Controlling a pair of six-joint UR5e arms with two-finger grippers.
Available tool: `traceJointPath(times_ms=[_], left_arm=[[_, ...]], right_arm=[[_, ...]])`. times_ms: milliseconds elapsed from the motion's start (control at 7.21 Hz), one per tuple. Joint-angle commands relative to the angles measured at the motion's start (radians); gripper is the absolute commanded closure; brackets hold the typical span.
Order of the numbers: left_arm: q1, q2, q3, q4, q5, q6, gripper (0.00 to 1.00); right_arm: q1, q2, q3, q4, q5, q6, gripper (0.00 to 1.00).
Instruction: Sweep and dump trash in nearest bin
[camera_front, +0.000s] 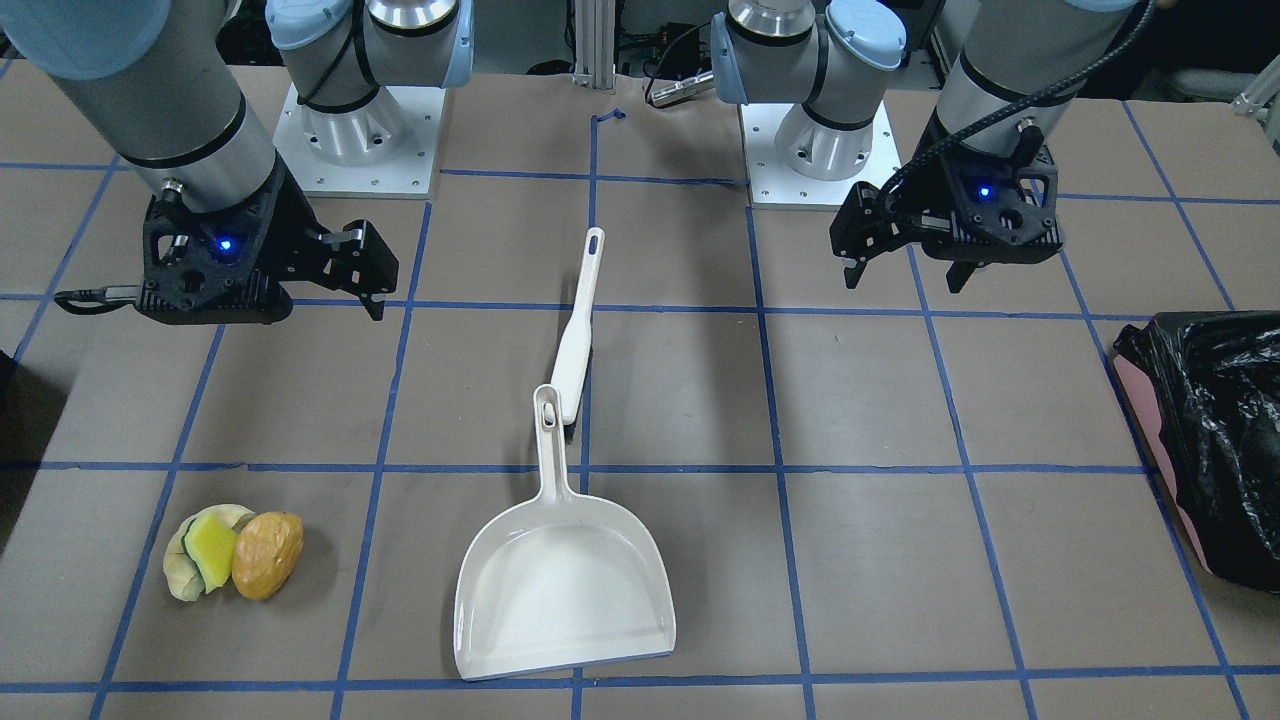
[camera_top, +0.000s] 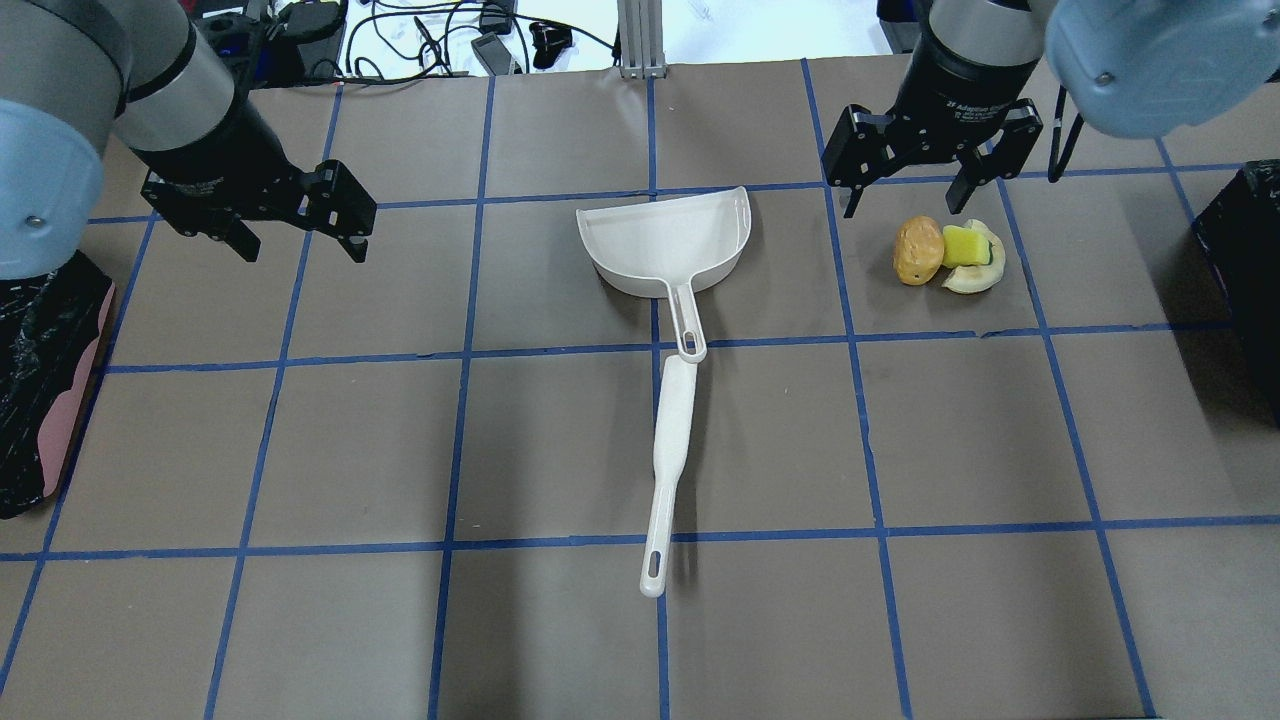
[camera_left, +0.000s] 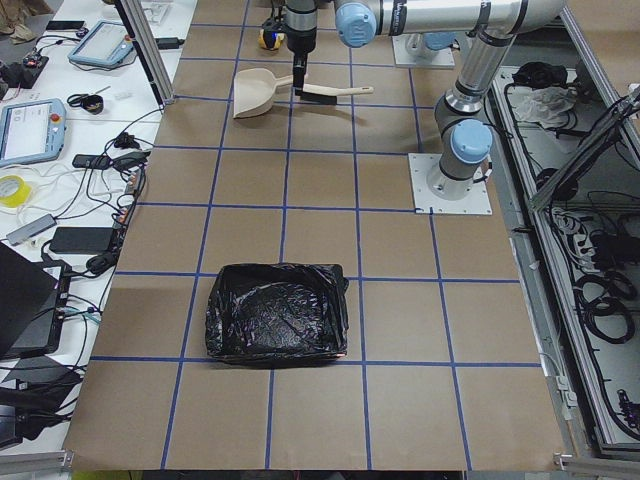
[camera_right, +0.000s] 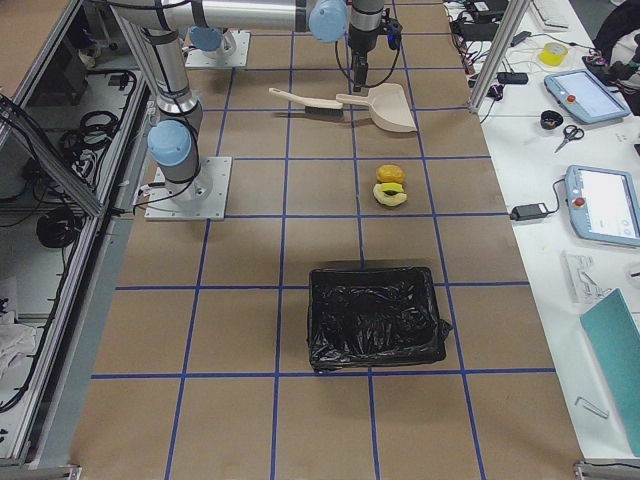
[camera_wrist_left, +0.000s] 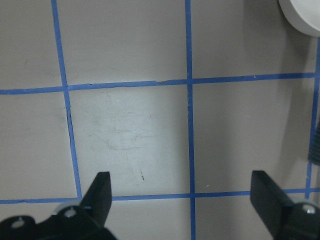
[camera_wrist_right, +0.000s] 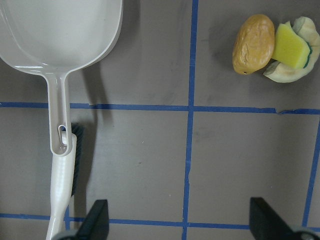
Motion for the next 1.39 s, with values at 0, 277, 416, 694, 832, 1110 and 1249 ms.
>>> traceJointPath(times_ms=[0,277,416,694,832,1110,1249], left_arm=[[0.000,0.000,0.000,-0.001,0.001,0.000,0.00],[0.008,-0.002,0.001,-0.001,0.002,0.000,0.00],[0.016,-0.002,0.001,-0.013,0.004,0.000,0.00],[0.016,-0.003,0.001,-0.018,0.004,0.000,0.00],[0.016,-0.005,0.000,-0.019,0.004,0.000,0.00],[0.016,-0.009,-0.002,-0.018,0.004,0.002,0.00],[0.016,-0.009,-0.003,-0.021,0.002,0.000,0.00]], right_arm=[[-0.003,0.003,0.004,0.000,-0.003,-0.008,0.00],[-0.003,0.001,0.003,-0.006,0.000,-0.008,0.00],[-0.003,0.001,0.003,-0.008,-0.015,-0.010,0.00],[-0.003,-0.002,0.003,-0.015,-0.017,-0.001,0.00],[-0.003,0.003,0.001,-0.019,-0.018,0.004,0.00],[-0.003,-0.002,0.003,-0.016,-0.021,-0.004,0.00],[-0.003,-0.006,0.003,-0.017,-0.026,-0.002,0.00]])
